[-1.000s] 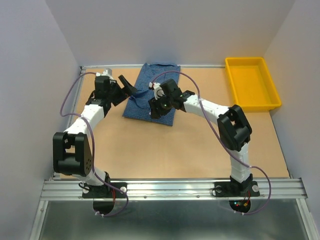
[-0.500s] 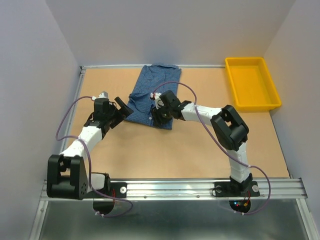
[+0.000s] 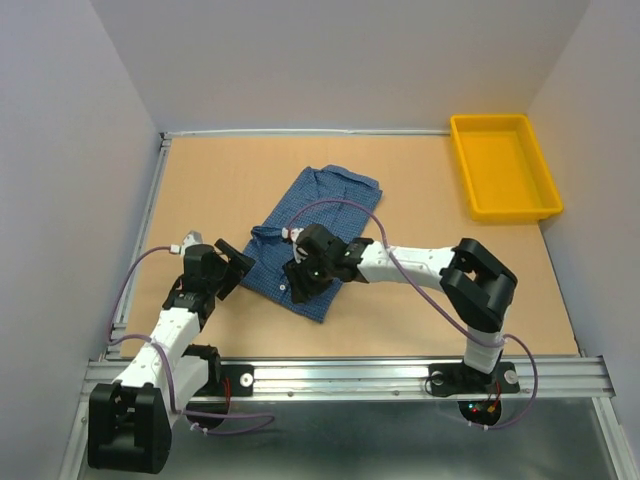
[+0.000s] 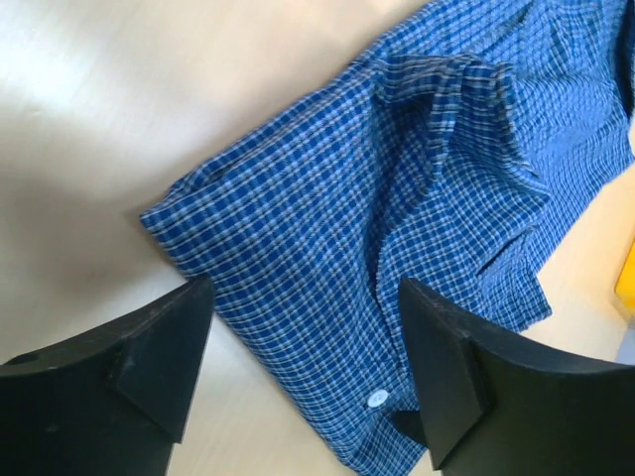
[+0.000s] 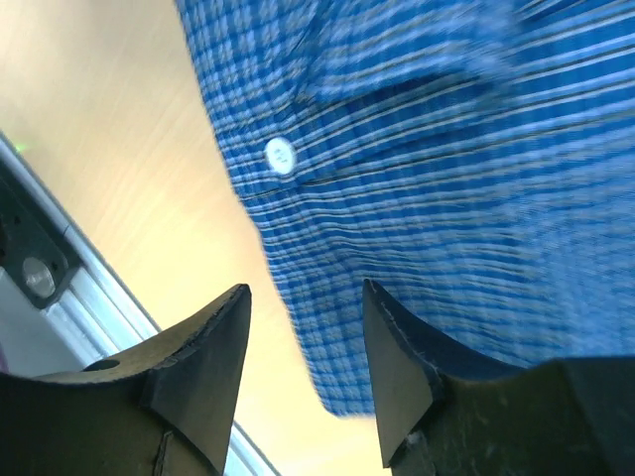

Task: Fold and stack the long sleeve shirts
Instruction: Fold the shirt

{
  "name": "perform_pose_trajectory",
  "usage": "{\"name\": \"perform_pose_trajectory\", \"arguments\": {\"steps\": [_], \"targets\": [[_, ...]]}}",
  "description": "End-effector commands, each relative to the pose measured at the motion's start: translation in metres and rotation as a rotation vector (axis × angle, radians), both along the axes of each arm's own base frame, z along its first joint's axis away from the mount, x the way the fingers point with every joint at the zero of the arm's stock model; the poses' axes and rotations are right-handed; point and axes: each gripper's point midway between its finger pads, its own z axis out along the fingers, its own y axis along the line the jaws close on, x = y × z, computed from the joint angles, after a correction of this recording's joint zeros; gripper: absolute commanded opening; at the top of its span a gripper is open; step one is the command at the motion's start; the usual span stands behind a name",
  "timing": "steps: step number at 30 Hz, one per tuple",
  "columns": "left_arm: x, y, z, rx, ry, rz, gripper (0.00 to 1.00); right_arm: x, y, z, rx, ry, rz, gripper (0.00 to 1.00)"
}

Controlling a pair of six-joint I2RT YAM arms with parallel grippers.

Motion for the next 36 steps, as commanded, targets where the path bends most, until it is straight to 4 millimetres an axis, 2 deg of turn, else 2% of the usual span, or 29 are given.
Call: {"name": "perform_pose_trajectory", "arguments": {"steps": [1, 2, 5, 8, 9, 13, 16, 21, 23, 25, 27, 30, 32, 36], "targets": [[0.008, 0.017, 0.003, 0.031, -0.027, 0.094, 0.80, 0.033, 0.006, 0.074, 0.097, -0.176, -0.027, 0.55], [0.009, 0.019, 0.000, 0.039, -0.013, 0.098, 0.79, 0.036, 0.011, 0.089, 0.120, -0.216, 0.010, 0.55], [0.007, 0.022, -0.009, 0.055, 0.026, 0.095, 0.77, 0.039, 0.019, 0.111, 0.152, -0.286, 0.086, 0.56], [0.004, 0.020, -0.021, 0.055, 0.063, 0.083, 0.76, 0.042, 0.028, 0.116, 0.157, -0.334, 0.150, 0.56], [0.003, 0.020, -0.022, 0.055, 0.066, 0.081, 0.75, 0.045, 0.034, 0.124, 0.172, -0.354, 0.166, 0.56], [-0.001, 0.019, -0.036, 0.058, 0.116, 0.071, 0.73, 0.048, 0.059, 0.120, 0.146, -0.450, 0.283, 0.56], [-0.001, 0.017, -0.042, 0.046, 0.134, 0.062, 0.73, 0.057, 0.073, 0.106, 0.096, -0.502, 0.312, 0.57], [-0.001, 0.016, -0.048, 0.057, 0.162, 0.048, 0.73, 0.079, 0.081, 0.076, -0.014, -0.567, 0.297, 0.57], [-0.003, 0.016, -0.050, 0.056, 0.170, 0.048, 0.66, 0.085, 0.084, 0.068, -0.041, -0.582, 0.294, 0.57], [-0.003, 0.016, -0.050, 0.057, 0.173, 0.048, 0.56, 0.096, 0.079, 0.049, -0.110, -0.600, 0.273, 0.57], [-0.002, 0.016, -0.050, 0.057, 0.175, 0.046, 0.52, 0.101, 0.076, 0.032, -0.157, -0.606, 0.275, 0.57], [-0.002, 0.016, -0.051, 0.057, 0.180, 0.039, 0.35, 0.116, 0.064, 0.022, -0.247, -0.651, 0.222, 0.57], [-0.003, 0.016, -0.052, 0.060, 0.188, 0.034, 0.35, 0.124, 0.055, 0.017, -0.301, -0.681, 0.202, 0.57], [-0.005, 0.017, -0.054, 0.068, 0.199, 0.033, 0.35, 0.148, 0.037, 0.030, -0.352, -0.726, 0.114, 0.56]]}}
